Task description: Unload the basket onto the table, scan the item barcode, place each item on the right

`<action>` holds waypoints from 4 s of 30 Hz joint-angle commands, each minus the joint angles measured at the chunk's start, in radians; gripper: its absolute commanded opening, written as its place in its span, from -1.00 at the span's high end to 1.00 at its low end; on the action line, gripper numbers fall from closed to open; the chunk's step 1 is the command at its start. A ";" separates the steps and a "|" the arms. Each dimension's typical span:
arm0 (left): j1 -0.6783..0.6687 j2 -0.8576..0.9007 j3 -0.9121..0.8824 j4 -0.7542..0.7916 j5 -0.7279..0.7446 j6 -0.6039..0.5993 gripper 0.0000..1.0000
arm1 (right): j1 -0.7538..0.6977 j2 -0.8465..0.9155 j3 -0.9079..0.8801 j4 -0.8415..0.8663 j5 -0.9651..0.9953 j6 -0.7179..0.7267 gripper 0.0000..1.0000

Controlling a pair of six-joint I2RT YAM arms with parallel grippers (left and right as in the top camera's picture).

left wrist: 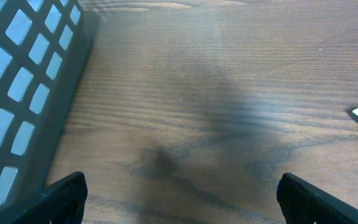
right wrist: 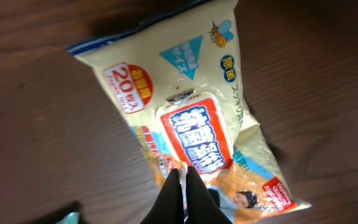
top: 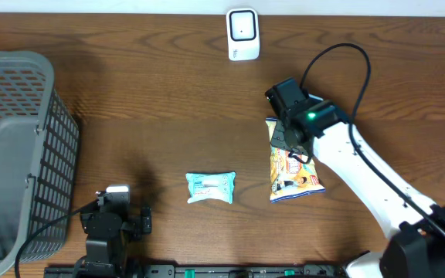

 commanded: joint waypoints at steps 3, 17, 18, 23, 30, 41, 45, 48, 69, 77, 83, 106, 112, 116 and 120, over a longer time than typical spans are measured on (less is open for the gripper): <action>0.003 -0.005 -0.008 -0.012 -0.006 0.006 -0.96 | -0.002 0.019 -0.012 0.003 0.037 0.014 0.97; 0.003 -0.005 -0.008 -0.011 -0.006 0.006 -0.96 | -0.011 0.111 -0.024 0.082 0.086 0.011 0.98; 0.003 -0.005 -0.008 -0.012 -0.006 0.006 -0.96 | -0.011 0.138 -0.025 0.089 0.090 0.011 0.98; 0.003 -0.005 -0.008 -0.011 -0.006 0.006 -0.96 | -0.030 0.268 -0.025 0.083 0.090 0.023 0.98; 0.003 -0.005 -0.008 -0.012 -0.006 0.006 -0.96 | -0.039 0.444 -0.024 0.095 0.036 0.022 0.98; 0.003 -0.005 -0.008 -0.011 -0.006 0.006 -0.96 | -0.041 0.200 0.090 0.068 -0.134 -0.251 0.98; 0.003 -0.005 -0.008 -0.012 -0.006 0.006 -0.96 | -0.037 0.046 0.090 0.019 -0.163 -0.263 0.77; 0.003 -0.005 -0.008 -0.011 -0.006 0.006 -0.96 | -0.025 -0.023 0.090 -0.038 -0.127 -0.263 -0.08; 0.003 -0.005 -0.008 -0.011 -0.006 0.006 -0.96 | 0.129 0.323 0.000 0.045 0.149 -0.270 -0.80; 0.003 -0.005 -0.008 -0.012 -0.006 0.006 -0.96 | 0.130 0.533 0.000 0.012 0.114 -0.378 -0.42; 0.003 -0.005 -0.008 -0.012 -0.006 0.006 -0.95 | 0.128 0.678 0.000 -0.014 0.031 -0.390 0.98; 0.003 -0.005 -0.008 -0.011 -0.006 0.006 -0.96 | -0.088 0.165 0.097 -0.030 -1.507 -1.196 0.98; 0.003 -0.005 -0.008 -0.011 -0.006 0.006 -0.96 | -0.105 0.197 0.011 -0.029 -1.641 -1.438 0.98; 0.003 -0.005 -0.008 -0.012 -0.006 0.006 -0.96 | -0.102 0.205 -0.075 -0.025 -1.770 -1.715 0.98; 0.003 -0.005 -0.008 -0.011 -0.006 0.006 -0.96 | -0.098 0.205 -0.099 -0.023 -1.781 -1.856 0.98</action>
